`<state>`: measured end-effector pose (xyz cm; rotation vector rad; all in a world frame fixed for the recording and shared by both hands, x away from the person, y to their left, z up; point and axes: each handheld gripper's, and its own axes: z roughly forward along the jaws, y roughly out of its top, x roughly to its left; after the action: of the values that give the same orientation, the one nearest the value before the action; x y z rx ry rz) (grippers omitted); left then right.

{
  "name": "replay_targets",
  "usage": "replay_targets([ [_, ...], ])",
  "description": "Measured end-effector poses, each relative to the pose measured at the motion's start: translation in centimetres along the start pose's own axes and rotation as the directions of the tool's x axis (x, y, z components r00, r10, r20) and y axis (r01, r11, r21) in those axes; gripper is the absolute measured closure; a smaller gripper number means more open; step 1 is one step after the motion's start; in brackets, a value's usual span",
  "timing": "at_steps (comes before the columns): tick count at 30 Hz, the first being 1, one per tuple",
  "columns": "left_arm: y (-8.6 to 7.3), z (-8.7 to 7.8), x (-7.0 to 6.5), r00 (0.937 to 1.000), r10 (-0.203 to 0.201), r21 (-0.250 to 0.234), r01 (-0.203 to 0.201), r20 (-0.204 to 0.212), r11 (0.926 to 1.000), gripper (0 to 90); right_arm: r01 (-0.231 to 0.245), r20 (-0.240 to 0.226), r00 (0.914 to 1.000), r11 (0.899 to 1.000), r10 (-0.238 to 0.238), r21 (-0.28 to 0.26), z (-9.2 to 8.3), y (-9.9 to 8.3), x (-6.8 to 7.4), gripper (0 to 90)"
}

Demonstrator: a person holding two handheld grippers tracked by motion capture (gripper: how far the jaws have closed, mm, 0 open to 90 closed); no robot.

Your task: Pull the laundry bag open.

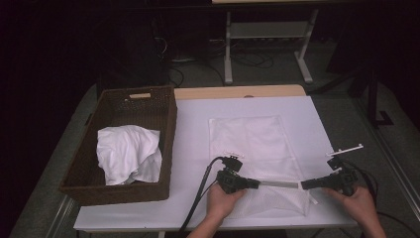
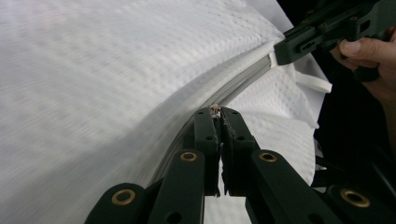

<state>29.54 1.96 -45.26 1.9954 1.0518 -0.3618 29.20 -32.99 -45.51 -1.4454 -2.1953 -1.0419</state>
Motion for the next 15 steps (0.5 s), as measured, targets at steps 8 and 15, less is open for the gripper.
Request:
replay_targets([
  [8,-1.4,-3.3,1.3,0.9984,-0.008,-0.028,0.006,-0.055,0.9996,86.3,0.001,0.017,0.9999,1.000,-0.001,-0.004,-0.2,-0.1,0.0,86.2],
  [15,-2.3,-5.2,2.0,0.9954,-0.014,-0.048,0.009,-0.095,0.9988,86.3,0.006,0.024,0.9997,1.000,-0.006,-0.002,-0.3,-0.1,0.0,86.3],
])
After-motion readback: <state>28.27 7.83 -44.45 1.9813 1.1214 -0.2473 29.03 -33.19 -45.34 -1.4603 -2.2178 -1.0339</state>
